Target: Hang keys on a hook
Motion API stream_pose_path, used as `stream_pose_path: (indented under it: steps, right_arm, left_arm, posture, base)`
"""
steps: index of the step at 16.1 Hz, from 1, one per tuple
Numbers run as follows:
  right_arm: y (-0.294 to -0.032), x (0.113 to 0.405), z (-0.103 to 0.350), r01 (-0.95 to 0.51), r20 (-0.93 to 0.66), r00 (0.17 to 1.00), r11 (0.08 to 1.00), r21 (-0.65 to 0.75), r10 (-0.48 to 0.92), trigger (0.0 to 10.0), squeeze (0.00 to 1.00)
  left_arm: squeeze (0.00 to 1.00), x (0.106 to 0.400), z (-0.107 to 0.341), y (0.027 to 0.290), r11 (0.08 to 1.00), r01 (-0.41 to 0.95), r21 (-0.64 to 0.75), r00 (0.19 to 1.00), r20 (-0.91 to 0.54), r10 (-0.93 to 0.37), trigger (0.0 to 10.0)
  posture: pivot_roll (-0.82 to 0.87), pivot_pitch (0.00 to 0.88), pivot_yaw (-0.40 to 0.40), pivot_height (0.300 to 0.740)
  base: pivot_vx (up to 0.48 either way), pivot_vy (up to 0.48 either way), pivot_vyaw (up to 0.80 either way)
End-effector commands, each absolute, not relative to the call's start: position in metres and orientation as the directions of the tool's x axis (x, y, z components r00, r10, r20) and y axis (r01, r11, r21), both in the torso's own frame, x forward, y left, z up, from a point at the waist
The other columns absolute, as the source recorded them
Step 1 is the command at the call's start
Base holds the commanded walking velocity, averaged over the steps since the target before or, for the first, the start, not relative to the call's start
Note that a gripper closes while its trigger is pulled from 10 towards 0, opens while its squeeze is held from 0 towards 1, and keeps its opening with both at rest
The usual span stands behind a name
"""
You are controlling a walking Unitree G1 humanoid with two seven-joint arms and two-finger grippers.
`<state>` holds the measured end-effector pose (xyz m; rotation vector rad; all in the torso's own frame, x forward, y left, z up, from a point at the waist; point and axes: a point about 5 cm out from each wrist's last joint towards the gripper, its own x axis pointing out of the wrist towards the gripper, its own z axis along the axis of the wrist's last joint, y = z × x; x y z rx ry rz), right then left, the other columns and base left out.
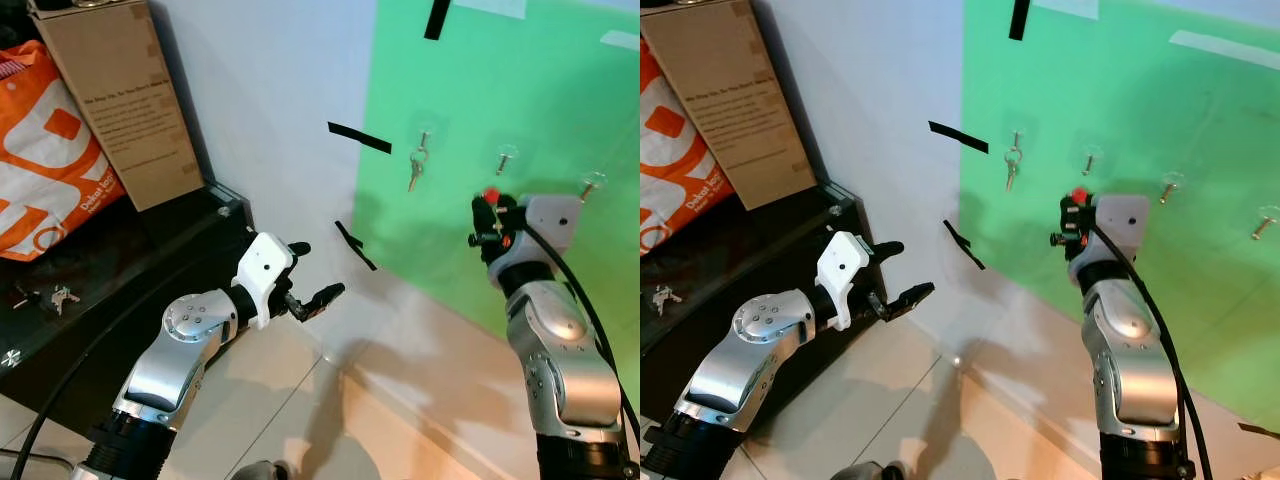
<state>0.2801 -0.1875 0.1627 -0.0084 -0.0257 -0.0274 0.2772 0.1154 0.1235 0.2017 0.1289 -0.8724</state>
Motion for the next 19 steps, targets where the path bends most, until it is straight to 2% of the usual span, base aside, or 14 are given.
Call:
stream_pose_path:
  steps: [1, 4, 11, 19]
  right_arm:
    - [-0.184, 0.279, 0.168, 0.017, 0.050, 0.999, 1.000, -0.009, -0.017, 10.0, 0.00]
    - [-0.178, 0.273, 0.182, -0.028, 0.117, 0.993, 1.000, 0.003, 0.028, 10.0, 0.00]
    - [-0.181, 0.275, 0.195, -0.025, 0.179, 0.984, 1.000, 0.013, 0.022, 10.0, 0.00]
    - [-0.178, 0.285, 0.201, -0.048, 0.196, 0.979, 0.999, -0.004, 0.047, 10.0, 0.00]
  left_arm:
    - [0.00, 0.276, 0.125, 0.115, 0.618, 0.776, 0.125, 0.630, -0.197, -0.751, 10.0]
    - [0.00, 0.276, 0.125, 0.114, 0.613, 0.780, 0.126, 0.625, -0.201, -0.754, 10.0]
    - [0.00, 0.276, 0.130, 0.111, 0.603, 0.790, 0.108, 0.612, -0.175, -0.771, 10.0]
    - [0.00, 0.265, 0.144, 0.098, 0.515, 0.857, 0.014, 0.515, -0.055, -0.855, 10.0]
  posture:
    - [-0.08, 0.000, 0.044, 0.740]
    - [-0.08, 0.000, 0.053, 0.740]
    - [-0.08, 0.000, 0.050, 0.740]
    - [-0.07, 0.000, 0.051, 0.740]
  base:
    - [0.000, 0.000, 0.00]
    - [0.000, 0.000, 0.00]
    - [0.000, 0.000, 0.00]
    - [0.000, 0.000, 0.00]
